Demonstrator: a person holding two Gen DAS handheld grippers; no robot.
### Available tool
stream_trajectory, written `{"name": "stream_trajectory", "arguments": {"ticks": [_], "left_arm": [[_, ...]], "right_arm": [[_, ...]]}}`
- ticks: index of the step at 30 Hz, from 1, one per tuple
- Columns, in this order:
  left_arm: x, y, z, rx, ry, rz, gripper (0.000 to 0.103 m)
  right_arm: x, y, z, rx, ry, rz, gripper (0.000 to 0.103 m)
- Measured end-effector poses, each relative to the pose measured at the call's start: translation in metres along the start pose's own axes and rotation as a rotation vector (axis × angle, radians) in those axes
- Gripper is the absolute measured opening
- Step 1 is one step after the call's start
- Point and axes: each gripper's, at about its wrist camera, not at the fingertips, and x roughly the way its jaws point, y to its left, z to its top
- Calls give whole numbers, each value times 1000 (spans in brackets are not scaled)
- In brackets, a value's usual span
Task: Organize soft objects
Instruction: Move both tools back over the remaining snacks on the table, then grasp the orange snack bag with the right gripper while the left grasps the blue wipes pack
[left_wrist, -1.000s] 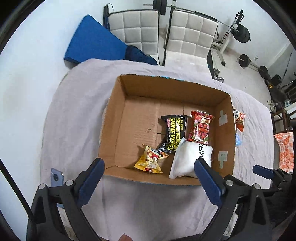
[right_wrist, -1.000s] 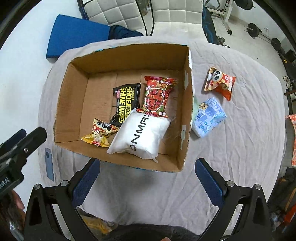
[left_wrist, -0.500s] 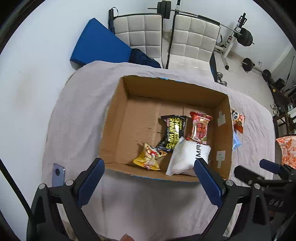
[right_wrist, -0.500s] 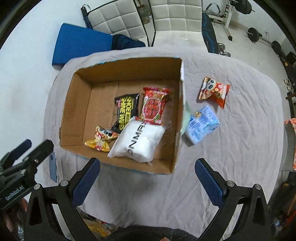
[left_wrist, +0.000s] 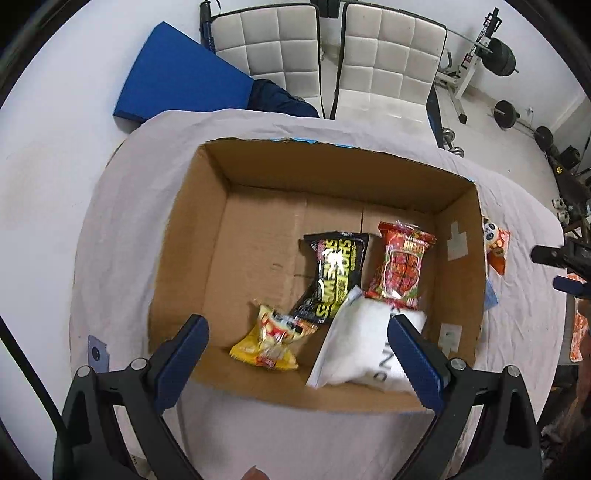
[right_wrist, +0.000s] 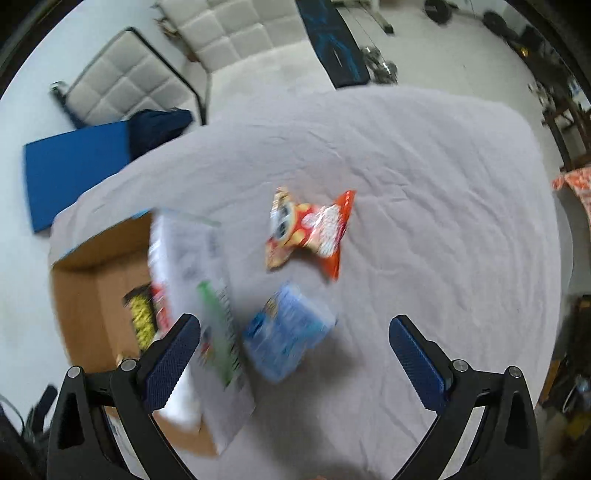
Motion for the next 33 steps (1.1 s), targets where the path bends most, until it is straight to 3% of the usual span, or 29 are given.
{"name": "stream_trajectory", "arguments": {"ticks": [8, 9, 12, 14, 18, 22, 24, 29, 33], "left_arm": [[28, -23, 36, 19, 14, 21, 99], [30, -28, 41, 27, 9, 25, 99], [33, -42, 51, 55, 5, 23, 99], [31, -60, 57, 95, 1, 0, 99], [22, -122, 64, 251, 20, -99, 99], [20, -201, 62, 500, 28, -94, 99], [30, -240, 58, 619, 65, -85, 99], [90, -315, 37, 866, 268, -18, 99], [140, -334, 24, 940, 452, 49, 99]], "right_arm": [[81, 1, 59, 53, 99, -32, 102], [92, 1, 63, 61, 117, -37, 97], [115, -4, 65, 79, 172, -46, 63], [119, -16, 63, 120, 175, 12, 61], [108, -45, 59, 76, 160, -26, 60], [85, -94, 46, 84, 143, -44, 60], [73, -123, 37, 105, 137, -46, 60], [51, -188, 5, 165, 114, -83, 60], [43, -225, -19, 212, 110, -83, 60]]}}
